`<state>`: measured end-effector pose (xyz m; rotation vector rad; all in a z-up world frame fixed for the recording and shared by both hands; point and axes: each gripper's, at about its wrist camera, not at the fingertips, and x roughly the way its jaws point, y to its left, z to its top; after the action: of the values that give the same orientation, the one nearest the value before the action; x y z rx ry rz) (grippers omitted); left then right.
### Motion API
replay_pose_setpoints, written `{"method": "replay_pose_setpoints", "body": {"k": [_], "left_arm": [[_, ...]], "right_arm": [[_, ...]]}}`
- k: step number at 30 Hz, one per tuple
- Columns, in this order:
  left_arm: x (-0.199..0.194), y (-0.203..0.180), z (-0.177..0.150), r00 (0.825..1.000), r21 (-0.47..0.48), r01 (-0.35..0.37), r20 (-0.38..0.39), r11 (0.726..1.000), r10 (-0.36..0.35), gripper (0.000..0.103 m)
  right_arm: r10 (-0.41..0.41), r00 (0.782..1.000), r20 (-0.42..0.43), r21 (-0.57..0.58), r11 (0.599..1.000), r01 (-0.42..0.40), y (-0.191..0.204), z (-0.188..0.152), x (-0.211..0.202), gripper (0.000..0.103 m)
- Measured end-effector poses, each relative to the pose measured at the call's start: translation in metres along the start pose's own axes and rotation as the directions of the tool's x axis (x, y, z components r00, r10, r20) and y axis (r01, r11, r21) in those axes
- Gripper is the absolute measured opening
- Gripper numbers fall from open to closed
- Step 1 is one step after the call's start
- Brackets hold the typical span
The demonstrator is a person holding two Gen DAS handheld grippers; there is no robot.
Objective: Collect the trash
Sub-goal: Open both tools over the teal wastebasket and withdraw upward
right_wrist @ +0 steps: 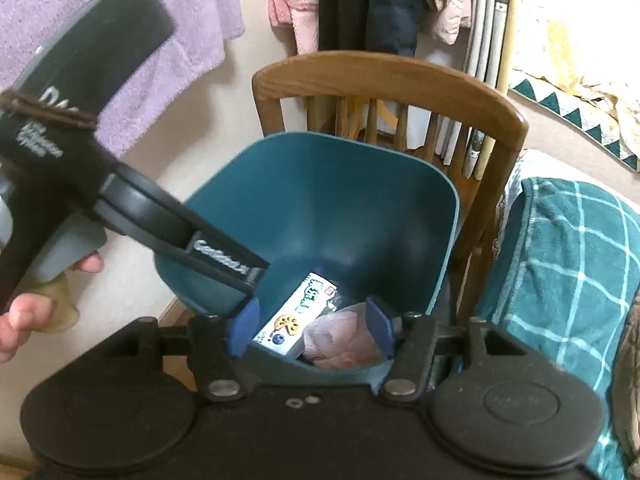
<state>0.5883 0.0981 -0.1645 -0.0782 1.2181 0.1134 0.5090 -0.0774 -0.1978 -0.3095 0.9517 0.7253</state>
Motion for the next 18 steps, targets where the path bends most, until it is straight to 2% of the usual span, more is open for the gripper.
{"method": "replay_pose_setpoints", "body": {"k": [8, 18], "left_arm": [[-0.057, 0.021, -0.039, 0.995, 0.012, 0.041, 0.092, 0.999, -0.042, 0.063], [-0.117, 0.047, -0.100, 0.981, 0.047, 0.067, 0.182, 0.997, -0.074, 0.063]], "right_arm": [[-0.041, 0.997, 0.066, 0.058, 0.998, 0.038, 0.023, -0.009, -0.040, 0.064], [-0.083, 0.987, 0.138, 0.134, 0.989, 0.065, 0.073, -0.036, -0.090, 0.079]]}}
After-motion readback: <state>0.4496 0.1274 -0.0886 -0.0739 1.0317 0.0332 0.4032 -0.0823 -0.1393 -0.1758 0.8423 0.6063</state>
